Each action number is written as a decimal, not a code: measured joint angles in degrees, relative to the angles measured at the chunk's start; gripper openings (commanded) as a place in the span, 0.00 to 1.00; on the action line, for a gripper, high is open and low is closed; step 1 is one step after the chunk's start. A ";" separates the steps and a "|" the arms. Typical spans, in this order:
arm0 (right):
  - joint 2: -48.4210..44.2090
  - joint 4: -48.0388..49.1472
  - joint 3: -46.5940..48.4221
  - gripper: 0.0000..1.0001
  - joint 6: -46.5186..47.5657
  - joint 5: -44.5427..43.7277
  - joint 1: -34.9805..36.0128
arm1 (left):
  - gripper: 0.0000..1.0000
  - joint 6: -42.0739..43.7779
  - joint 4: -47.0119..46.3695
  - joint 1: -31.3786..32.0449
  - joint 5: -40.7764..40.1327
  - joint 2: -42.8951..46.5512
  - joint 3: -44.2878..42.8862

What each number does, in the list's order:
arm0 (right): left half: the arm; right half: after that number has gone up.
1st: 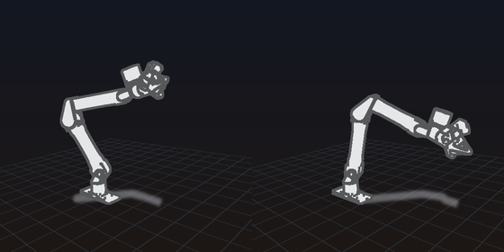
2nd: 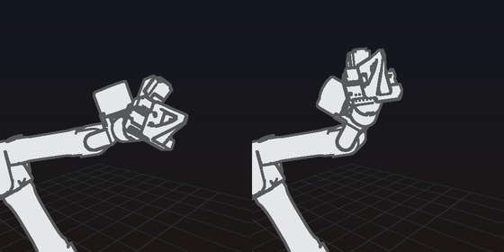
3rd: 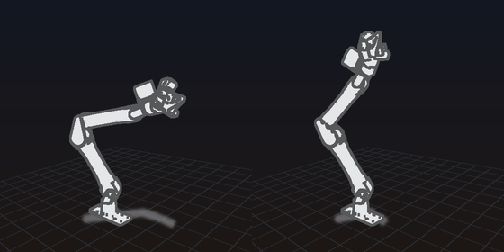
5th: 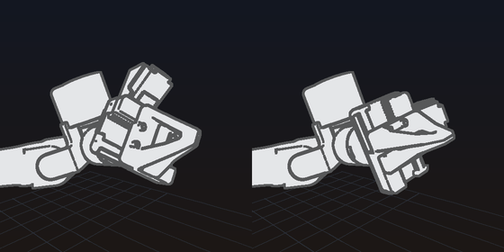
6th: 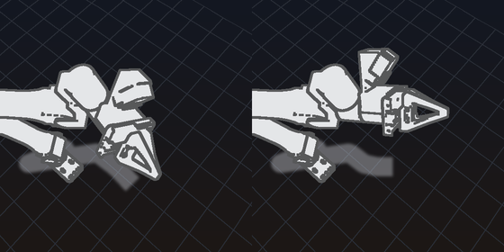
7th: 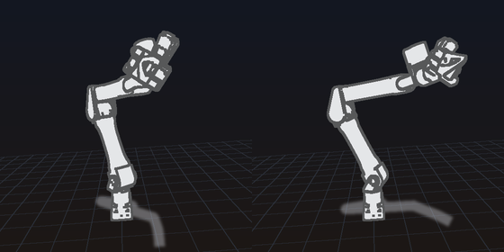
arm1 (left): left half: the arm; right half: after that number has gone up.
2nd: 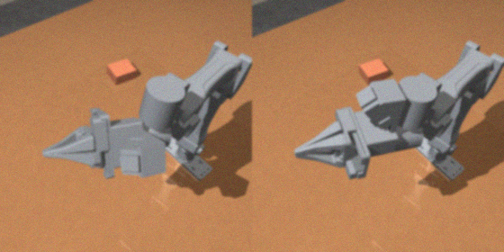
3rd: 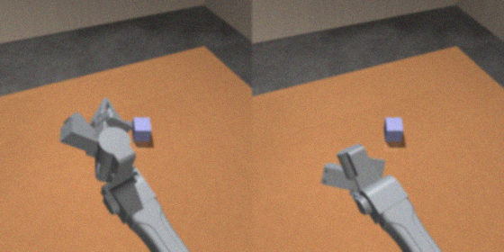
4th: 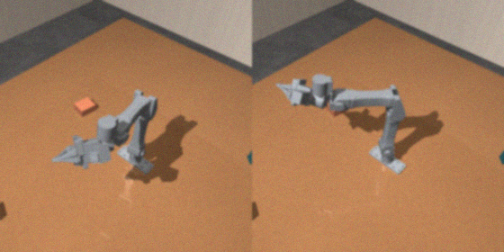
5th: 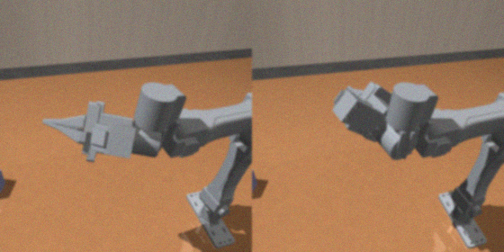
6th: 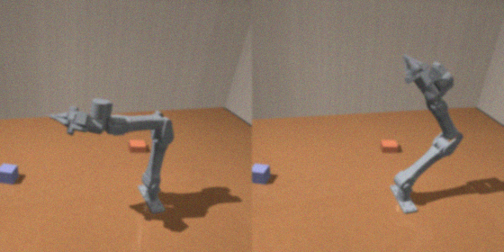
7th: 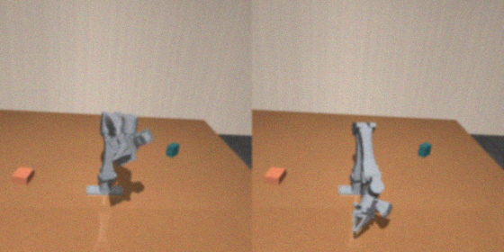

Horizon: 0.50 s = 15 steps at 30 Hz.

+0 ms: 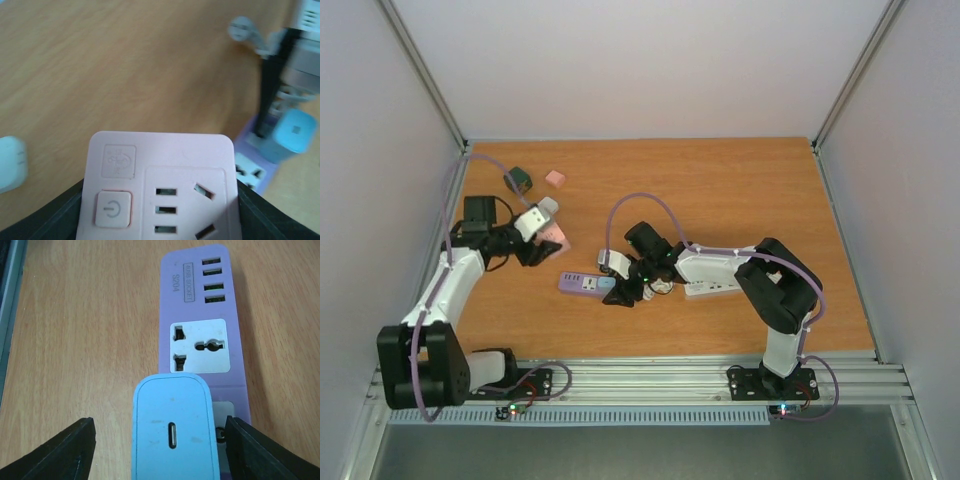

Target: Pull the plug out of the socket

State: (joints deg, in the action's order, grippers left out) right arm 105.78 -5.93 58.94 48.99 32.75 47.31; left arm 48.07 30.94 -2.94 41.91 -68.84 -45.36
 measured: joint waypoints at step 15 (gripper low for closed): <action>-1.09 -3.26 2.86 0.99 -3.98 -2.60 -0.20 | 0.35 -15.39 -3.63 -19.08 5.31 -24.11 -17.68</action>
State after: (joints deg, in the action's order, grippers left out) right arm 104.68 -9.19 61.80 45.01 30.15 47.11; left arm 32.69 27.31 -22.02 47.22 -92.95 -63.05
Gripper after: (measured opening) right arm 0.985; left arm 0.642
